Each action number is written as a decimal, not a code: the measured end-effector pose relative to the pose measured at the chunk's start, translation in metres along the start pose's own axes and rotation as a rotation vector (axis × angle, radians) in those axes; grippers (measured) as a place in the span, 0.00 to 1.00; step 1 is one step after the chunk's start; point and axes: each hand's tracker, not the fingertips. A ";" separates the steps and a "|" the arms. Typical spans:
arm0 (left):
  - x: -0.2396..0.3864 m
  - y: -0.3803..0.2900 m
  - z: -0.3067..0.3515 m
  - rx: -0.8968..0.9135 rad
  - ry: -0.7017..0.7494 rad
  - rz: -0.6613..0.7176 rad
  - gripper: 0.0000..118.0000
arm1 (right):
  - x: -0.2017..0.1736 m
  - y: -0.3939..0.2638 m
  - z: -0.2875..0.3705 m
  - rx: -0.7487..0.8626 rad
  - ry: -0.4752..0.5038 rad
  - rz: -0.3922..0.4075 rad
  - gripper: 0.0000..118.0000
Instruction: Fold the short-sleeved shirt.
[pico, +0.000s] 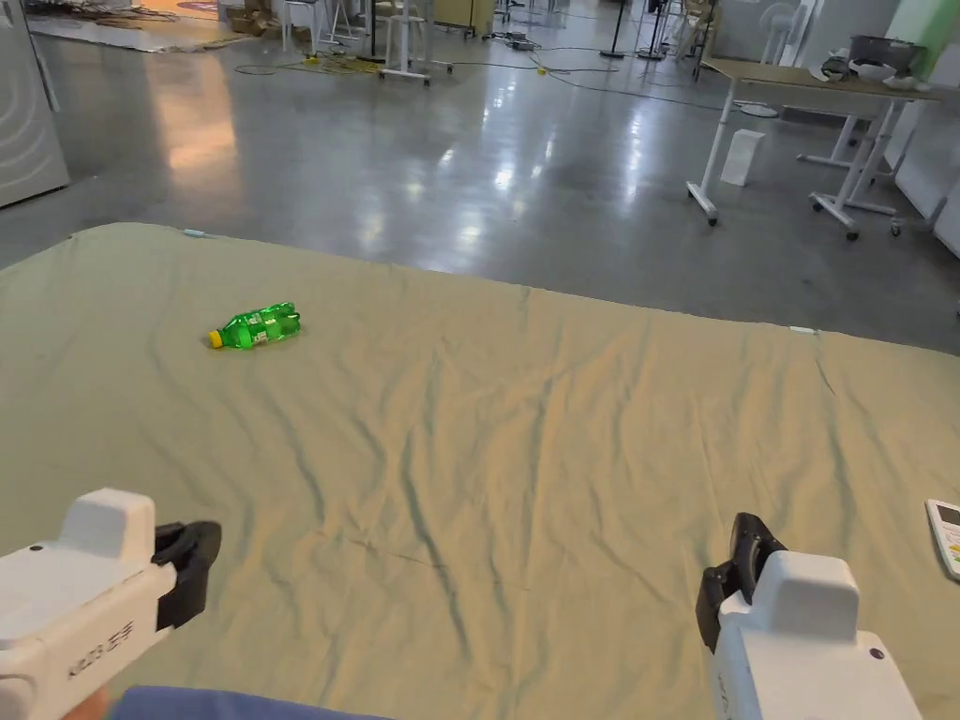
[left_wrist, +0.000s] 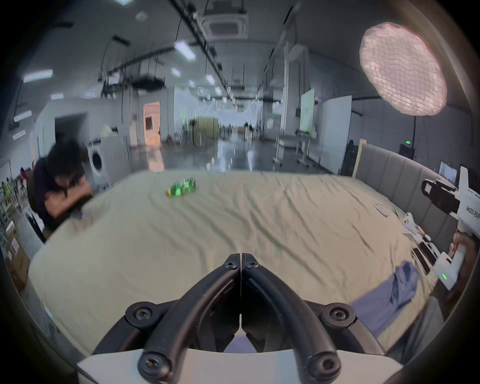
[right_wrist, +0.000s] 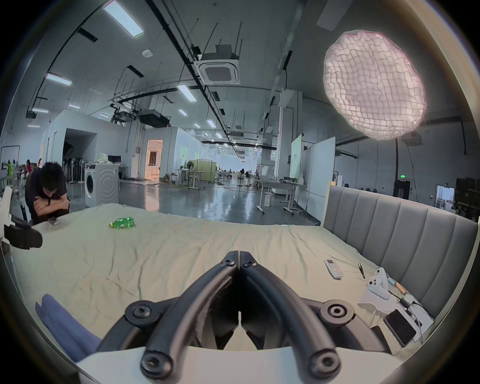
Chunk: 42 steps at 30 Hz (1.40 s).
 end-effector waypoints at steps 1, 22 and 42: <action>-0.014 -0.007 -0.003 -0.053 0.002 0.027 0.00 | 0.000 -0.003 0.000 -0.011 0.002 0.005 0.00; -0.157 -0.116 -0.077 -0.453 -0.522 0.752 0.79 | -0.002 -0.039 -0.005 -0.189 0.048 -0.011 0.00; -0.115 -0.076 -0.056 -0.535 -0.441 0.547 0.10 | -0.008 -0.038 -0.003 -0.204 0.056 0.019 0.00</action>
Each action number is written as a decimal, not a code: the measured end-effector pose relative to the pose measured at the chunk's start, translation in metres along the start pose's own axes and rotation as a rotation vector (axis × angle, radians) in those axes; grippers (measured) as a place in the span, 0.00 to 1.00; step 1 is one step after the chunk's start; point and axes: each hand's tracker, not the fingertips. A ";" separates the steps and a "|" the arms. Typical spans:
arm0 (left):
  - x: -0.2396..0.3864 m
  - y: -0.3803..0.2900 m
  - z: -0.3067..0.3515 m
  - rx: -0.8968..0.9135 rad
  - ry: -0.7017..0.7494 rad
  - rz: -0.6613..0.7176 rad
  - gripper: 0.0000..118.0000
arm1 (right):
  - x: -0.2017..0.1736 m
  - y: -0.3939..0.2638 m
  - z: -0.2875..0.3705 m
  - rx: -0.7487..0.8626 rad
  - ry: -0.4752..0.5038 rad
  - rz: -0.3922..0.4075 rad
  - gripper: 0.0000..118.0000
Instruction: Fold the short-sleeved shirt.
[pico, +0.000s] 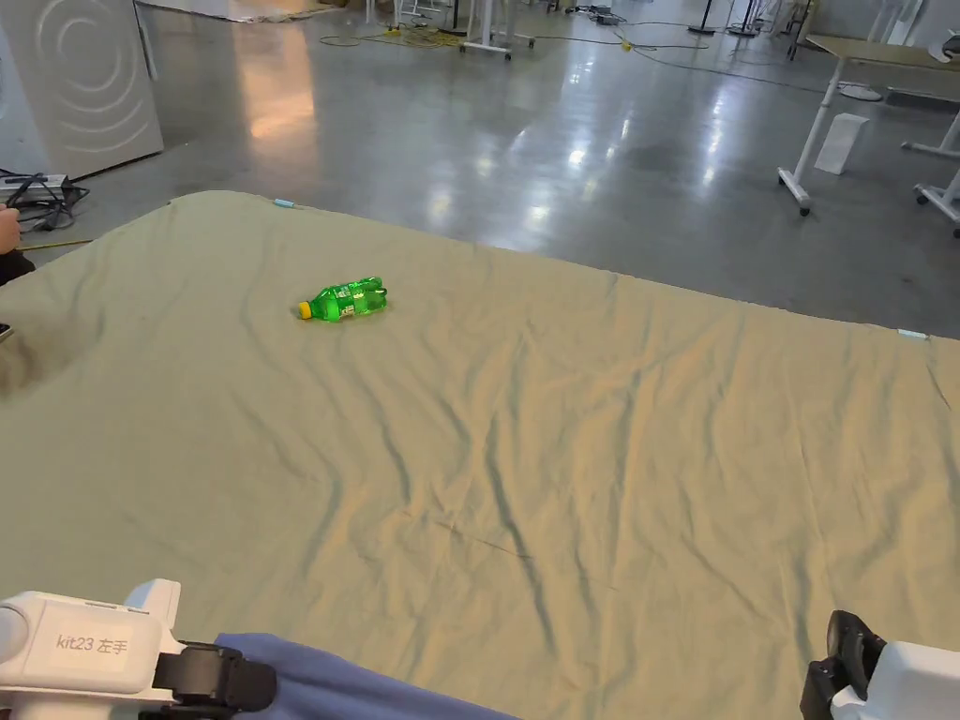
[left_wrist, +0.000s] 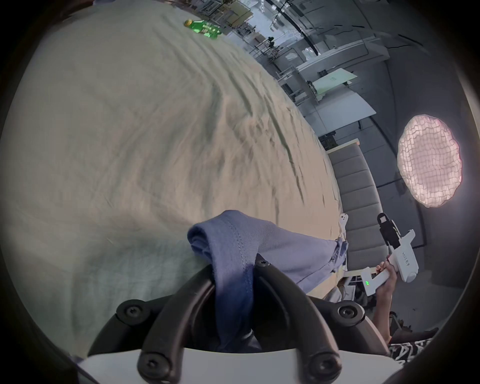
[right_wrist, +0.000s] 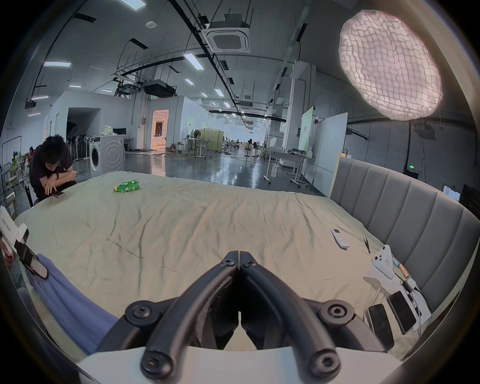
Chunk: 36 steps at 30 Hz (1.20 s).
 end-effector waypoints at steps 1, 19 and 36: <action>0.007 0.003 0.005 0.006 0.018 -0.022 0.10 | 0.001 0.000 0.000 0.001 -0.001 -0.001 0.00; 0.054 0.029 0.078 0.041 0.255 -0.003 0.10 | -0.001 -0.002 -0.004 -0.012 0.023 -0.024 0.00; 0.179 0.012 -0.047 -0.129 0.057 -0.093 0.10 | 0.009 -0.006 0.002 -0.026 0.010 -0.054 0.00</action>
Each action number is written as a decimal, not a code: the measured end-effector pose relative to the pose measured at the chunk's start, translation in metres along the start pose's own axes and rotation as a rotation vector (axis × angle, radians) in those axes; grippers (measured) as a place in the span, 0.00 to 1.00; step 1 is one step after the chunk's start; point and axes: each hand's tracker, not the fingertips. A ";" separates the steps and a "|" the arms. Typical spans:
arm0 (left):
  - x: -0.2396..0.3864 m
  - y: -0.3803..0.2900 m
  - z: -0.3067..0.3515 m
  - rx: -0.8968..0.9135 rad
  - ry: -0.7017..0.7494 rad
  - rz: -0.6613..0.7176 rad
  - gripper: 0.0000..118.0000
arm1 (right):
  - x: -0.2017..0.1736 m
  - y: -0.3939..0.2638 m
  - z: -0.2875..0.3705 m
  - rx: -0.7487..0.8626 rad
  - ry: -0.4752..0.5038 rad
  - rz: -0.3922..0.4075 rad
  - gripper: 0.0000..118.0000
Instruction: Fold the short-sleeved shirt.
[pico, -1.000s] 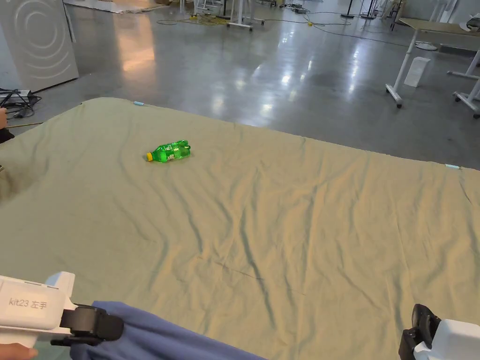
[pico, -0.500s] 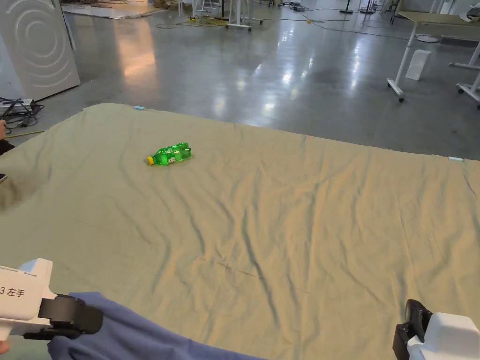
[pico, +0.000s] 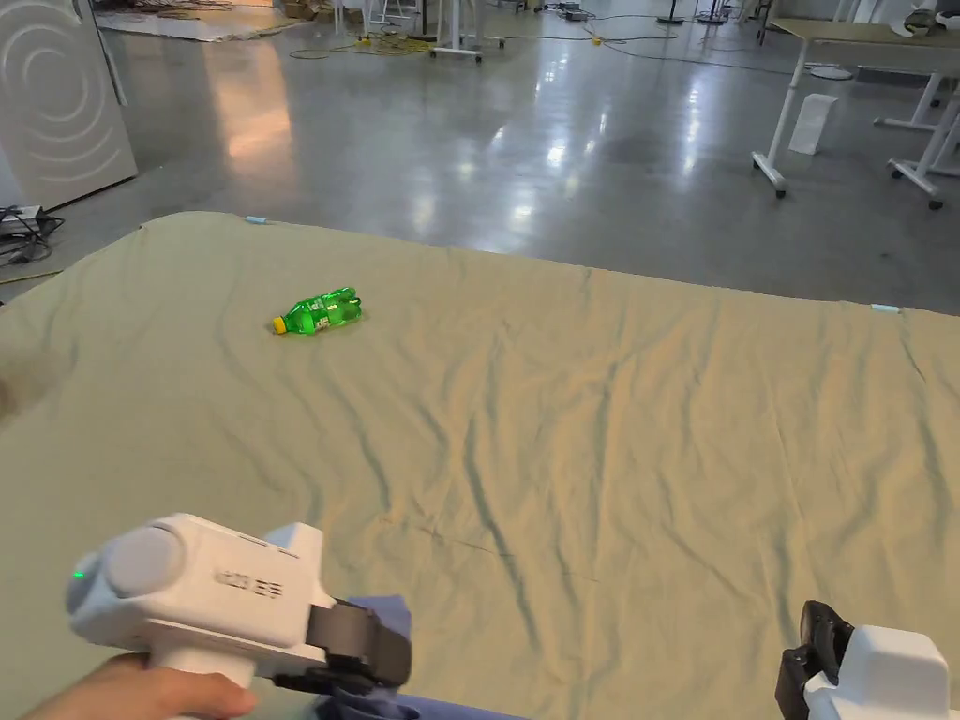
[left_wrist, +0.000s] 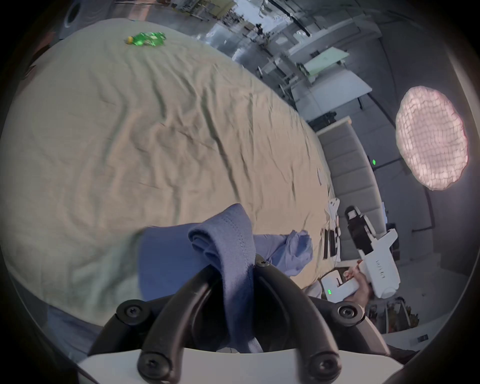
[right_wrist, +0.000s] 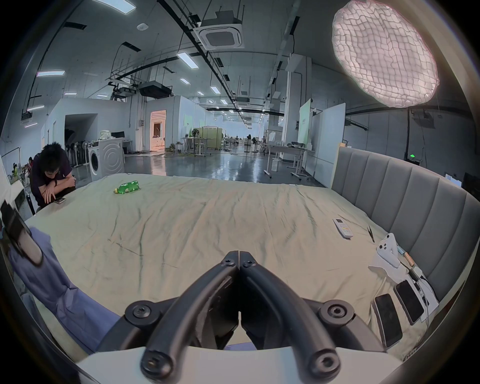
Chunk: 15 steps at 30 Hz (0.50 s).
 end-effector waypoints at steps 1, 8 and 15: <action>0.011 -0.006 -0.019 -0.021 0.005 -0.007 0.10 | 0.002 0.000 0.001 -0.002 -0.004 -0.003 0.00; 0.032 -0.025 -0.124 -0.135 0.106 -0.025 0.10 | 0.014 -0.006 0.005 -0.015 -0.034 -0.022 0.00; 0.043 -0.038 -0.164 -0.146 0.208 -0.030 0.13 | 0.025 -0.014 0.003 -0.032 -0.055 -0.030 0.00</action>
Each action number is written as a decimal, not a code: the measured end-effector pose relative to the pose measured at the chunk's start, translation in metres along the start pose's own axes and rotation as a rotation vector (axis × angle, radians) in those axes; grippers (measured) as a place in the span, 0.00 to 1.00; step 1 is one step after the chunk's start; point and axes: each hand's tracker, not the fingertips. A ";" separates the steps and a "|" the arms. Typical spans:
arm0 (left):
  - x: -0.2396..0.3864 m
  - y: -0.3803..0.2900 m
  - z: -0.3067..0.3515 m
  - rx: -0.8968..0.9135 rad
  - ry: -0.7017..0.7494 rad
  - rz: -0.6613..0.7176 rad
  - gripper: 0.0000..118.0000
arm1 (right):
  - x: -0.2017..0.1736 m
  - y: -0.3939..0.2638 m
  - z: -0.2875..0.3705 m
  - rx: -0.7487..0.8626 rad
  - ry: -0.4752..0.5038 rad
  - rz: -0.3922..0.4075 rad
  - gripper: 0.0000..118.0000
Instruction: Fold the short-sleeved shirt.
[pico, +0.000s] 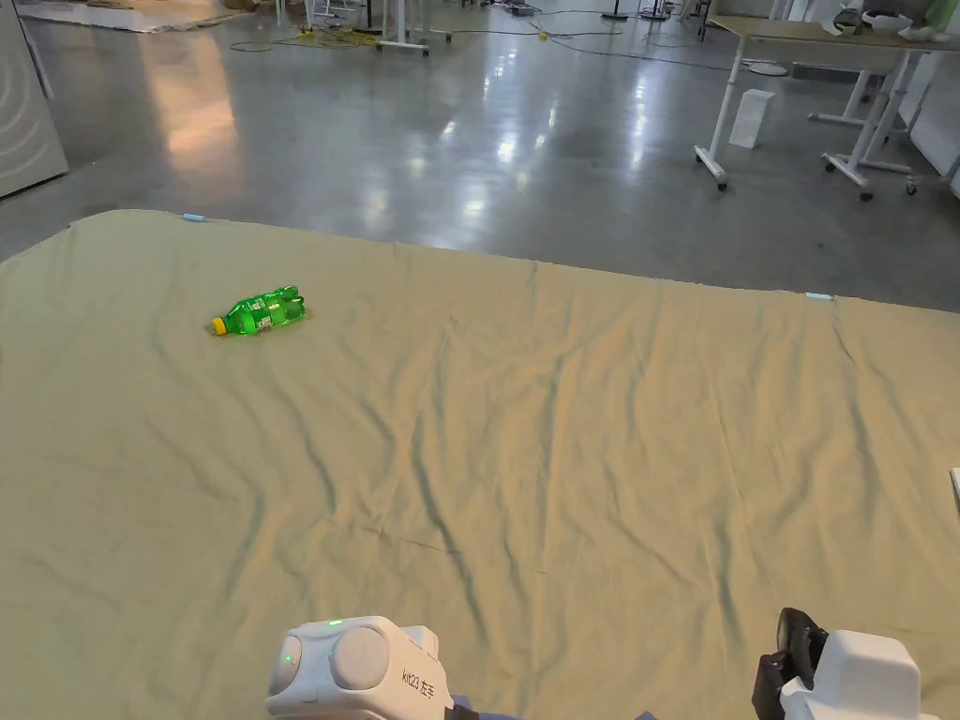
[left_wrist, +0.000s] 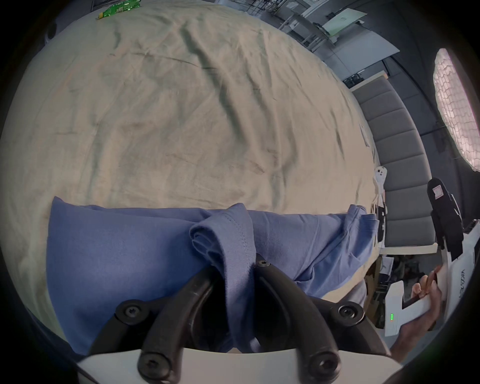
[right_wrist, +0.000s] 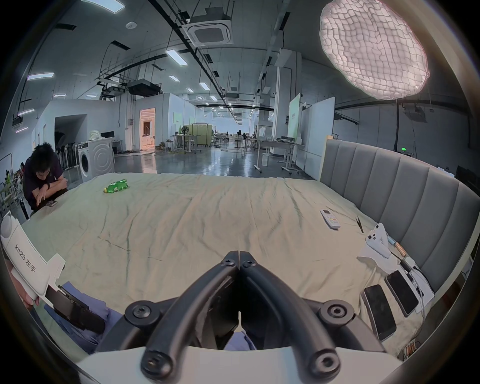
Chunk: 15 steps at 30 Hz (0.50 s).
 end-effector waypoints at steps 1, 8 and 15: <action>0.001 0.000 0.001 0.000 0.000 -0.002 0.16 | 0.001 -0.001 -0.001 -0.001 -0.002 -0.002 0.00; -0.005 -0.001 0.039 -0.024 -0.159 -0.047 0.53 | 0.003 -0.001 -0.002 -0.007 -0.005 -0.006 0.00; -0.025 -0.006 0.083 0.120 -0.255 -0.053 0.47 | 0.003 -0.005 -0.004 -0.024 0.006 -0.024 0.00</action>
